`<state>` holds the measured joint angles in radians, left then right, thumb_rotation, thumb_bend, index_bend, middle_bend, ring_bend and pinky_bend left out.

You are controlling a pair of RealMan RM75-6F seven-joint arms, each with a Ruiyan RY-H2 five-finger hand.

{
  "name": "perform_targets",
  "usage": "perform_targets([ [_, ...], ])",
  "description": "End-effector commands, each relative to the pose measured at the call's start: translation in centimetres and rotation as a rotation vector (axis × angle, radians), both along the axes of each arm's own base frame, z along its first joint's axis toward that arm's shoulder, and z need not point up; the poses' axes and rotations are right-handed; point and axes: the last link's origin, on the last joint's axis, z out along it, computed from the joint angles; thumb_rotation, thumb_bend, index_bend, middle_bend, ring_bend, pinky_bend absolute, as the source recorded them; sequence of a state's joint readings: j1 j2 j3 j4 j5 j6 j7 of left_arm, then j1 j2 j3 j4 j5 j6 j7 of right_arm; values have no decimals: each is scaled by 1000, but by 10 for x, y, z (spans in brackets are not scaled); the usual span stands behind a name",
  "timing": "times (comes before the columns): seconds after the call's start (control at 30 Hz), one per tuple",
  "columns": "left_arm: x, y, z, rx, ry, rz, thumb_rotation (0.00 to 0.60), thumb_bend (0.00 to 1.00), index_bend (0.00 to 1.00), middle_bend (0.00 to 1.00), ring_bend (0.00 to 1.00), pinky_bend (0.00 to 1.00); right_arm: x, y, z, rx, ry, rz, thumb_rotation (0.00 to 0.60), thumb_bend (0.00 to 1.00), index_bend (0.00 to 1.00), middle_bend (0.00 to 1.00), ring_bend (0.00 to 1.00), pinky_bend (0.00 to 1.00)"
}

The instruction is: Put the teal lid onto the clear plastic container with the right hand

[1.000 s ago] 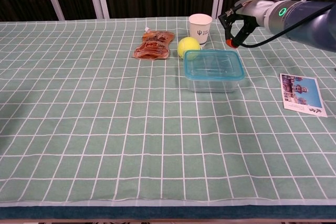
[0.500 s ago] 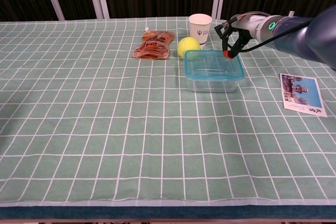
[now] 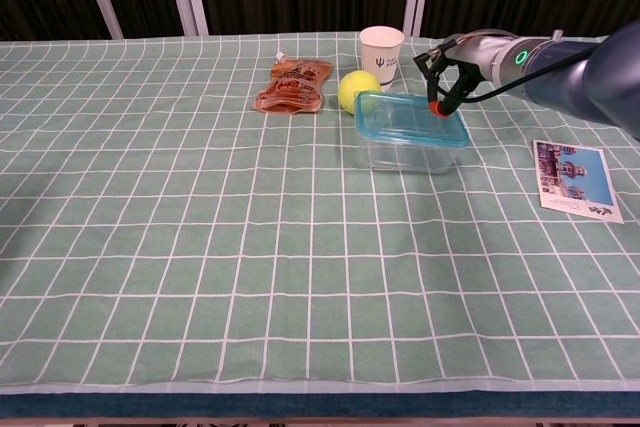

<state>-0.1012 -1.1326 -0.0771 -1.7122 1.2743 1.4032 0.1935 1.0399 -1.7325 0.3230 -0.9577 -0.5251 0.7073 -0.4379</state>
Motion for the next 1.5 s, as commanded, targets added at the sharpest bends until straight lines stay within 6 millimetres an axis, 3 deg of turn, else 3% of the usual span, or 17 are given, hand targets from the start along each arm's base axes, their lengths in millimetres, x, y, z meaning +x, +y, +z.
perform_targets([
  [0.03,0,0,0,0,0,0,600,643,111,0,0,0,-2,0,0,4,-1,-6,600,531,625,55,0,0],
  [1.5,1,-1,1,0,-11,0,600,643,111,0,0,0,1,10,-21,43,11,3,600,531,639,56,0,0],
])
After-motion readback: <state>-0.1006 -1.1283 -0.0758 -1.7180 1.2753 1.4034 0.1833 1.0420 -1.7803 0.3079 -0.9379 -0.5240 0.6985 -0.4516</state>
